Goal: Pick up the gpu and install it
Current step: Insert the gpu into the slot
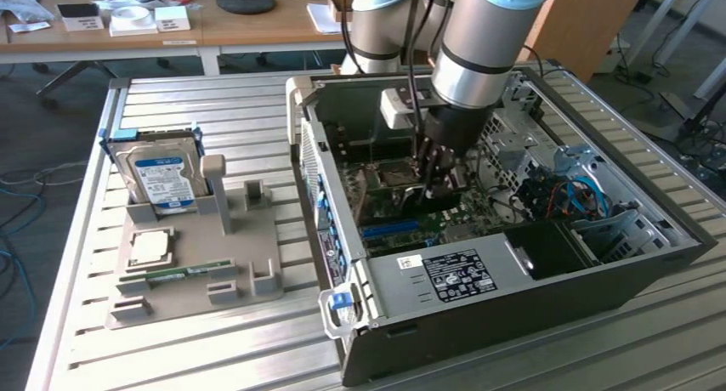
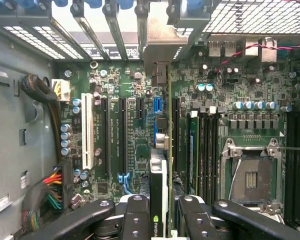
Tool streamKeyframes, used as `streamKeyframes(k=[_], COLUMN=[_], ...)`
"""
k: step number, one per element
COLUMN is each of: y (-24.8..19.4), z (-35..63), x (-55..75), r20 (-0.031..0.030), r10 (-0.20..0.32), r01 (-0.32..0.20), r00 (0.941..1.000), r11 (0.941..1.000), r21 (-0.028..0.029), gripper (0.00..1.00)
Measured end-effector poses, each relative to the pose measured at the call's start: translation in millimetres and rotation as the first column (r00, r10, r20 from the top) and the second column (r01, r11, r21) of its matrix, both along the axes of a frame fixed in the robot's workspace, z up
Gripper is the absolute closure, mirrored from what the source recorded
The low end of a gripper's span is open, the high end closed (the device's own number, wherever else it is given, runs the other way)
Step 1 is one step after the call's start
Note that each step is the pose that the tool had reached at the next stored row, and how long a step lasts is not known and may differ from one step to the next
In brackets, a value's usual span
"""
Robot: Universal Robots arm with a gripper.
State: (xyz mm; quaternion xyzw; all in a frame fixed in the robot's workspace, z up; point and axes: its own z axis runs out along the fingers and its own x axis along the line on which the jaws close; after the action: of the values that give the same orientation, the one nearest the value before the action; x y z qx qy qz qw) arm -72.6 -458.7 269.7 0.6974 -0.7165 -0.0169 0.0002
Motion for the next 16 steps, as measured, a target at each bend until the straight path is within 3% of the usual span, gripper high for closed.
streamKeyframes(k=[16], y=[0.2], z=[-3.4], x=[-10.2], r20=[0.0014], r10=[-0.001], r01=[0.001], r00=[1.0], r11=[1.0], r21=[0.0005], gripper=[0.73])
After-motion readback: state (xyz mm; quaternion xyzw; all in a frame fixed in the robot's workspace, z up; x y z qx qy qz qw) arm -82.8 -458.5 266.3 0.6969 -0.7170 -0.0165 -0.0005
